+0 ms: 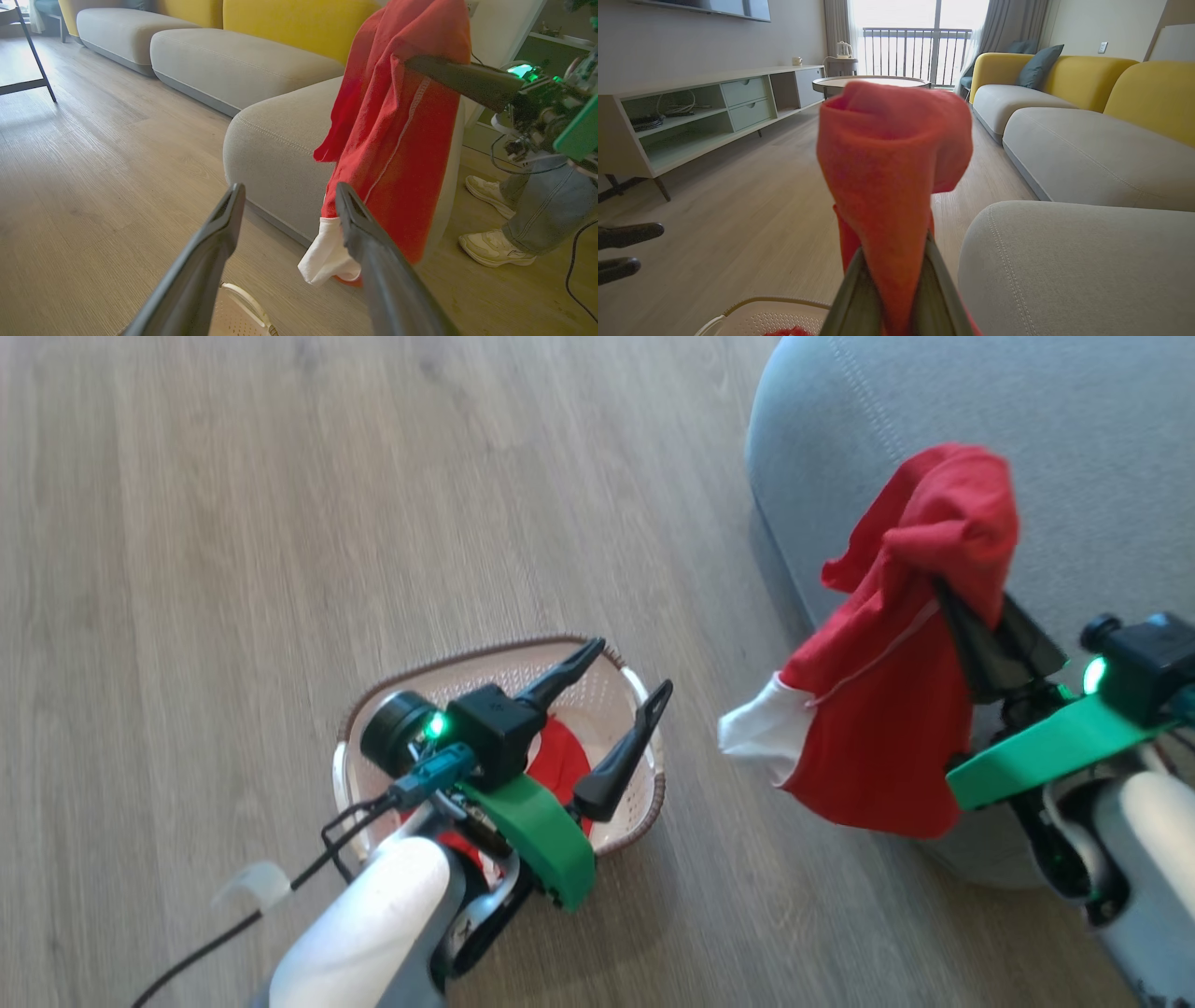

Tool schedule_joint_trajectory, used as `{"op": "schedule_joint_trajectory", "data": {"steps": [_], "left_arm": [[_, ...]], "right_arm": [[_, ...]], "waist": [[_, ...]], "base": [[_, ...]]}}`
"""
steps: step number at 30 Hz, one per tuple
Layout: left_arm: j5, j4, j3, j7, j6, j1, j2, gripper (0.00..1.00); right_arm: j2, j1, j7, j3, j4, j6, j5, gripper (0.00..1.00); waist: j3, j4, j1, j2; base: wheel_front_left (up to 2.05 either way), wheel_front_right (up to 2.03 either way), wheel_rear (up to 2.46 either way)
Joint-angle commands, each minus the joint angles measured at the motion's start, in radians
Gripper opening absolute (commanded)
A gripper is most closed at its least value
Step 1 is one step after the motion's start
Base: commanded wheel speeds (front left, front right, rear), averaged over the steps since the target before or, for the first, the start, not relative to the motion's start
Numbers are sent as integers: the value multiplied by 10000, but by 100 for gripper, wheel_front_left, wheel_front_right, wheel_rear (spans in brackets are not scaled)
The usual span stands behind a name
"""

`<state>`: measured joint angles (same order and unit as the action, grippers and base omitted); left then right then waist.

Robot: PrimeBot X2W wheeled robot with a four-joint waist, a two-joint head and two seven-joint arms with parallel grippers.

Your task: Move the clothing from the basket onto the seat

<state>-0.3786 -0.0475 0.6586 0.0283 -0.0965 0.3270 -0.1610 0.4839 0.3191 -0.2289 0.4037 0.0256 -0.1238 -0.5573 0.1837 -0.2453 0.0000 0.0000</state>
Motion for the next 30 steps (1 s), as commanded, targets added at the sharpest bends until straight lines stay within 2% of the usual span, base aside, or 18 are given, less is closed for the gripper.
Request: {"op": "schedule_joint_trajectory", "data": {"steps": [1, 8, 17, 20, 24, 30], "left_arm": [[91, 317, -329, 84, -12, 582, -91, 100], [242, 63, -263, 282, -55, 1155, -38, 100], [406, -264, -418, 788, 96, 1806, 104, 100], [399, -408, -427, 946, 145, 1809, 140, 100], [382, -539, -546, 1080, 334, 1686, 75, 100], [345, -475, -772, 1088, 587, 1300, -331, 100]], "right_arm": [[191, 91, -11, -64, 356, -69, -77, 0], [167, 1269, 174, -958, -165, -69, -687, 0], [562, 4577, 872, -3293, -2381, -69, -1613, 0], [745, 5771, 1148, -4396, -3322, -69, -1962, 0], [1313, 7367, 1468, -5758, -4628, -69, -2009, 0], [2505, 9694, 1908, -7587, -6406, -69, -1244, 0]], "waist": [[206, 135, 0, 0], [1311, 720, 0, 0], [2893, 1683, 0, 0], [3183, 2077, 0, 0], [3370, 2493, 0, 0], [3556, 2855, 0, 0]], "base": [[0, 0, 0], [0, 0, 0], [0, 0, 0], [0, 0, 0], [0, 0, 0], [0, 0, 0]]}}
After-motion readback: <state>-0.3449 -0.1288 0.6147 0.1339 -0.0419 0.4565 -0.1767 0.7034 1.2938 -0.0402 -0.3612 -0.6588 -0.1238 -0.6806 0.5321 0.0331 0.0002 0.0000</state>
